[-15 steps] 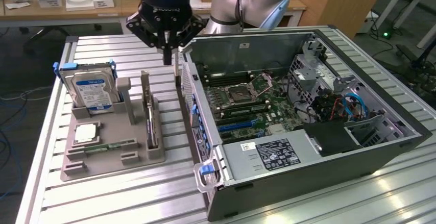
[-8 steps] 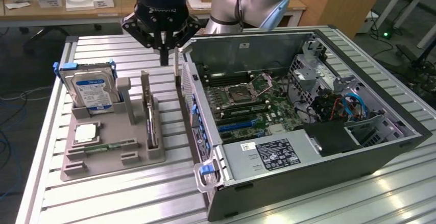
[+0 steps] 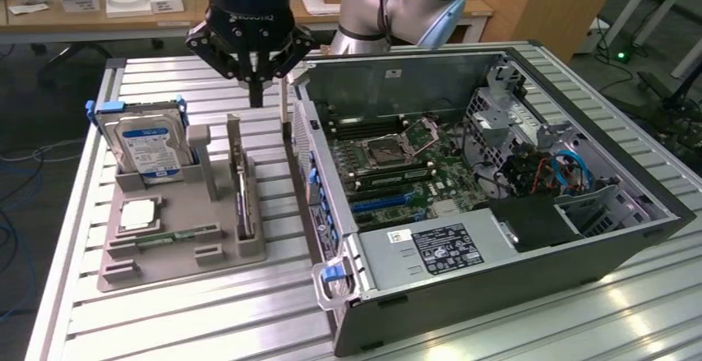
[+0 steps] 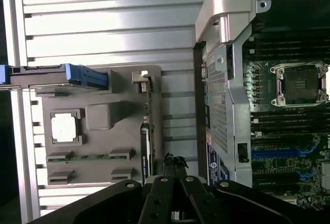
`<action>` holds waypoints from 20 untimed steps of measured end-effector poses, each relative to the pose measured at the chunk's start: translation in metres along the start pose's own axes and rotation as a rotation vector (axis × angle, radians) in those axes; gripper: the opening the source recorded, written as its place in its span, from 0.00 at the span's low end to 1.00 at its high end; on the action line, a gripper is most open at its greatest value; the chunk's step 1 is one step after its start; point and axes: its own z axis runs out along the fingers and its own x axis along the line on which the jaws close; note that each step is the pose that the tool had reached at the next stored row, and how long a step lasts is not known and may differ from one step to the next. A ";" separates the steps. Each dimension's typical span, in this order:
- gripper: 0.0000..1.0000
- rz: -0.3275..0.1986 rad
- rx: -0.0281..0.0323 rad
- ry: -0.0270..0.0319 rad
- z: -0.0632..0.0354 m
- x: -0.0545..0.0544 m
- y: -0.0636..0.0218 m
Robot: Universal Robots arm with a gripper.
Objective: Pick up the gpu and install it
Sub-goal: 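Reach for the gpu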
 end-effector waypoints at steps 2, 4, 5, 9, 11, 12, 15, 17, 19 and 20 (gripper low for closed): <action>0.10 0.000 0.0000 0.0000 0.0004 0.004 -0.0003; 0.10 0.000 0.0000 0.0000 0.0007 0.008 -0.0011; 0.10 0.000 0.0000 0.0000 0.0009 0.009 -0.0015; 0.10 -0.001 -0.0004 0.0001 0.0014 0.016 -0.0047; 0.10 -0.001 -0.0005 0.0001 0.0016 0.019 -0.0056; 0.10 -0.001 -0.0004 0.0002 0.0016 0.021 -0.0060; 0.10 -0.002 -0.0004 0.0001 0.0019 0.025 -0.0076; 0.10 -0.002 -0.0004 0.0001 0.0021 0.028 -0.0088; 0.10 -0.002 -0.0004 0.0001 0.0022 0.031 -0.0094; 0.10 -0.002 -0.0004 0.0001 0.0023 0.032 -0.0097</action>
